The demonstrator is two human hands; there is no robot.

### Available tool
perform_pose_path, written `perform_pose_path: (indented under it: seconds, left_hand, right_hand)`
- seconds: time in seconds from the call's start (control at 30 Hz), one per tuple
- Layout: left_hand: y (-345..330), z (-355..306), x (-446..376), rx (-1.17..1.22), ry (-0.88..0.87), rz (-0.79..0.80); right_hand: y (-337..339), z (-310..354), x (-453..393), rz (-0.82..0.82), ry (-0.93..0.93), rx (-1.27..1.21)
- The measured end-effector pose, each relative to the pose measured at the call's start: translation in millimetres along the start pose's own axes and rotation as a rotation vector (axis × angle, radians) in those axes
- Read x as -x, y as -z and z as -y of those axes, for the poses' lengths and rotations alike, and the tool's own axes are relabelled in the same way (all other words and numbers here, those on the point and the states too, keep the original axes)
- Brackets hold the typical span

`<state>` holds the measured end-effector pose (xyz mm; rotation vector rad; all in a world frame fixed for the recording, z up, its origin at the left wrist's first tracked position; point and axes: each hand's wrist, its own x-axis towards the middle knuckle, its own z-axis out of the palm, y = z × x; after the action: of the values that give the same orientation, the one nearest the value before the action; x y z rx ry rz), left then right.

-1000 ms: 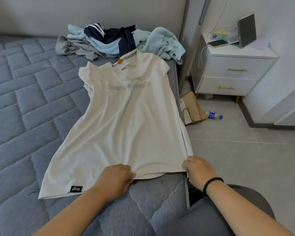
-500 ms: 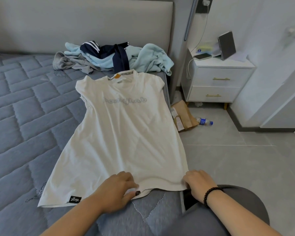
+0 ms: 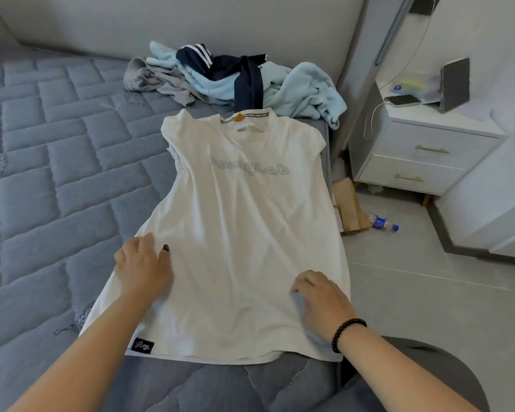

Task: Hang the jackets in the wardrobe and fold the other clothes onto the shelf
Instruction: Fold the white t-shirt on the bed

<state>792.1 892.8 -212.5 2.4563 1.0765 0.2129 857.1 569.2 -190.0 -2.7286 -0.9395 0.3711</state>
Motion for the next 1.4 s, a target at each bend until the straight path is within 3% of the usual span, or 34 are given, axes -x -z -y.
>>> perform_pose_path:
  seconds: [0.17, 0.33, 0.43, 0.57, 0.7, 0.87, 0.93, 1.07, 1.23, 1.3, 1.4]
  left_hand:
    - [7, 25, -10, -0.105, 0.031, -0.107]
    - [5, 40, -14, -0.133, -0.011, -0.203]
    - [3, 28, -31, -0.098, -0.023, -0.167]
    - [-2, 4, -88, 0.169, 0.108, -0.077]
    - [-13, -17, -166, 0.371, 0.162, 0.144]
    - [-31, -35, -251, 1.133, 0.295, 0.309]
    - [-36, -41, -279, 1.277, 0.311, 0.375]
    - [-42, -52, -330, 1.239, 0.199, 0.451]
    - [-54, -59, -364, 1.021, 0.007, 0.362]
    - [-57, -55, -364, 1.098, -0.068, 0.355]
    - [-55, -56, -369, 1.228, -0.041, 0.399]
  right_hand:
    - [1, 43, -62, 0.161, 0.092, -0.093]
    - [-7, 79, -124, 0.154, 0.158, -0.062]
    - [-11, 88, -158, 0.194, 0.152, 0.038]
    - [-18, 88, -189, 0.187, 0.115, 0.073]
    - [-27, 82, -219, 0.127, 0.112, 0.059]
    - [-31, 74, -275, 0.112, 0.138, 0.150]
    - [-29, 71, -301, 0.084, 0.151, 0.143]
    - [-21, 69, -359, -0.011, 0.140, 0.138]
    - [-19, 69, -404, -0.130, 0.107, 0.158]
    - [-22, 69, -406, -0.165, 0.117, 0.125]
    - [-23, 66, -408, -0.202, 0.124, 0.100]
